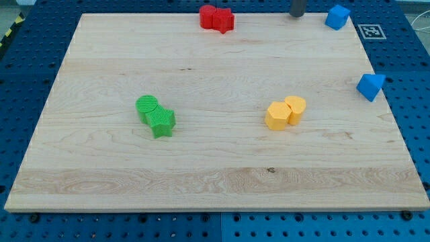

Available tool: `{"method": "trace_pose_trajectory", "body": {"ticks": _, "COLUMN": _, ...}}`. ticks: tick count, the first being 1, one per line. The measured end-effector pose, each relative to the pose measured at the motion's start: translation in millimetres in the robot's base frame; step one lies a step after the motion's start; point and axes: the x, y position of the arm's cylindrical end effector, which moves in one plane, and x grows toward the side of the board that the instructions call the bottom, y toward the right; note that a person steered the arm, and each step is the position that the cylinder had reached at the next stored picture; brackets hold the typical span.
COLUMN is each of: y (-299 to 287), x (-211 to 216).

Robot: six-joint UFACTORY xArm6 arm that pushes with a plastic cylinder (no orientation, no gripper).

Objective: Move your arm to the right side of the board

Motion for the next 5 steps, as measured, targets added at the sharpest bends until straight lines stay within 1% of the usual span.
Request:
{"method": "trace_pose_trajectory", "body": {"ticks": 3, "y": 6.5, "x": 0.3}}
{"method": "trace_pose_trajectory", "body": {"ticks": 4, "y": -11.0, "x": 32.8}}
{"method": "trace_pose_trajectory", "body": {"ticks": 5, "y": -0.3, "x": 98.6}}
